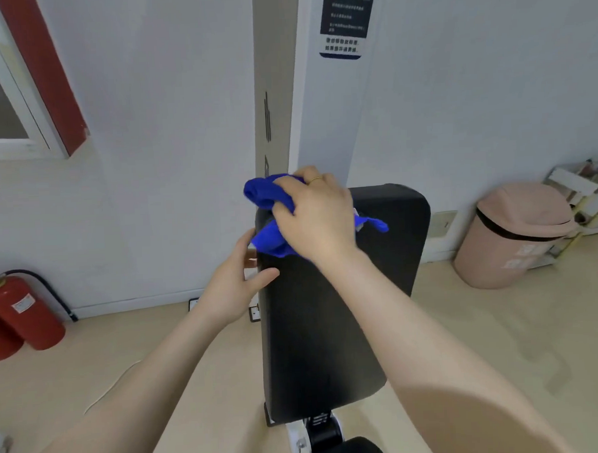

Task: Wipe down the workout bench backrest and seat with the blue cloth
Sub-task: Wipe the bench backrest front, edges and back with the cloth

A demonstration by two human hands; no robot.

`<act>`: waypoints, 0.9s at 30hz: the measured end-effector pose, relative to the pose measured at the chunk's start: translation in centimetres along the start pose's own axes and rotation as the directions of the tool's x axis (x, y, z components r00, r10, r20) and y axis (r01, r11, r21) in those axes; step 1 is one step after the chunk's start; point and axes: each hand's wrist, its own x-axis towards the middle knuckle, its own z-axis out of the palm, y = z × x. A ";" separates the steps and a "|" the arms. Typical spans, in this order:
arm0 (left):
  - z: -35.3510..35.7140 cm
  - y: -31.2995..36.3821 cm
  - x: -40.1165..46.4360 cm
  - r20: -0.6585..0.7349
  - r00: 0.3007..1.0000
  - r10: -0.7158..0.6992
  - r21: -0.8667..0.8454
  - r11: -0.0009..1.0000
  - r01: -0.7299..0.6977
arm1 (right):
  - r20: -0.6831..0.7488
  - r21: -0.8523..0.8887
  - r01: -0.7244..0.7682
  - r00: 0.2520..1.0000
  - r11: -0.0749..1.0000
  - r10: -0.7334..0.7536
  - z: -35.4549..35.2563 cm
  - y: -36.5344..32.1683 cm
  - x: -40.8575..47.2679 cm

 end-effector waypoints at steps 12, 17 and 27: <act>0.6 -1.1 -0.1 -0.024 0.998 -0.059 -0.098 0.994 0.056 | -0.423 0.216 -0.307 0.826 0.927 0.372 4.0 8.7 -5.5; 0.2 -1.4 0.0 0.004 0.999 -0.042 -0.090 0.995 0.042 | -0.284 0.035 0.003 0.959 0.999 0.007 8.9 1.4 -11.9; 0.1 -1.7 -0.1 0.029 0.999 -0.032 -0.069 0.997 0.034 | -0.354 -0.012 -0.275 0.900 0.961 0.253 5.8 10.6 -10.6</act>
